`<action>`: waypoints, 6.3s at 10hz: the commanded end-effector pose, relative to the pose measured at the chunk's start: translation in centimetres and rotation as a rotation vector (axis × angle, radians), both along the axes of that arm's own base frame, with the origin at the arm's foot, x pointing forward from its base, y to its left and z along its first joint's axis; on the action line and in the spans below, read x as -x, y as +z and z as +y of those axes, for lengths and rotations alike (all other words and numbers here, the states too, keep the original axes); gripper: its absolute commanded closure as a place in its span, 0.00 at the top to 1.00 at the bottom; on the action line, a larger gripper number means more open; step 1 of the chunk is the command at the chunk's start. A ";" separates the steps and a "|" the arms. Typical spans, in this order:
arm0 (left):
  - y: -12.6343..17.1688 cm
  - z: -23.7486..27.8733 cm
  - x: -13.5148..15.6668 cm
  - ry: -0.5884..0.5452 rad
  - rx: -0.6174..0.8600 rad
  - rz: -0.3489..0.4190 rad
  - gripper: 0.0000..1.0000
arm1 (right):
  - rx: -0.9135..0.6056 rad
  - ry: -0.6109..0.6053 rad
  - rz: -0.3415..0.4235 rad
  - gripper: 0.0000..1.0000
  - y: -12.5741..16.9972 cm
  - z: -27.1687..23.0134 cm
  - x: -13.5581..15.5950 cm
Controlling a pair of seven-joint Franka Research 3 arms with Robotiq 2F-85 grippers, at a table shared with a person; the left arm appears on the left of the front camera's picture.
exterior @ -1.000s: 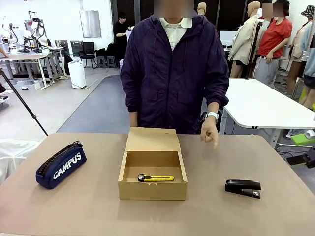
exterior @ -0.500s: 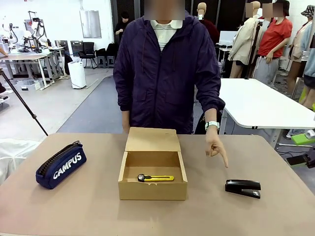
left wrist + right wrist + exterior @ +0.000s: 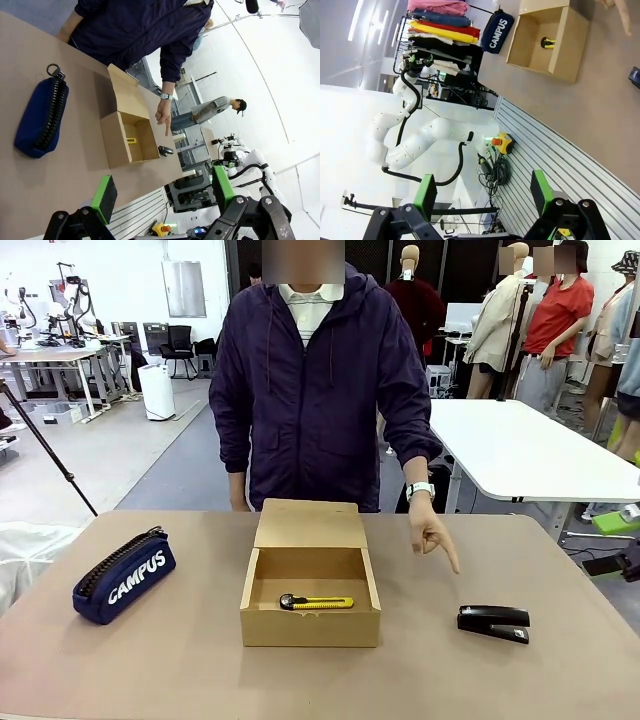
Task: Pack the items into the box.
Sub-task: Pick up the item specified by the human and place it in the Mailer Box.
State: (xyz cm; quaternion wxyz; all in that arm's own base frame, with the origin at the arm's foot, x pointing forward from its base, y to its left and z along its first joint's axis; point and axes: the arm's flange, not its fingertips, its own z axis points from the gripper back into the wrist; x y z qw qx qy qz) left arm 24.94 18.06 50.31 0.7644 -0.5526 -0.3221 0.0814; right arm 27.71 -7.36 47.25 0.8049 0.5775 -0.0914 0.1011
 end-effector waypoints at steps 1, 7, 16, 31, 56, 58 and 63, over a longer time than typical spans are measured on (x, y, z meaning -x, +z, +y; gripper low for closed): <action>0.2 0.0 0.0 -0.001 0.012 -0.019 1.00 | 0.000 0.000 0.000 1.00 0.0 0.0 0.0; 0.2 0.0 0.0 -0.001 0.012 -0.019 1.00 | 1.199 -0.095 0.433 1.00 0.2 12.9 -11.9; 0.2 0.0 0.0 -0.001 0.012 -0.019 1.00 | 1.168 -0.201 0.329 1.00 -1.5 13.9 -12.2; 0.2 0.0 0.0 -0.001 0.012 -0.019 1.00 | 1.071 1.027 -0.736 1.00 -6.3 14.8 -16.3; 0.2 0.0 0.0 -0.001 0.012 -0.019 1.00 | 0.965 1.107 -0.517 0.00 -15.9 14.5 -17.4; 0.2 0.0 0.0 -0.001 0.012 -0.019 1.00 | 0.981 1.099 -0.520 0.00 -15.6 14.4 -17.4; 0.2 0.0 0.0 -0.001 0.012 -0.019 1.00 | 1.175 0.914 -0.471 0.00 -1.9 15.3 -17.0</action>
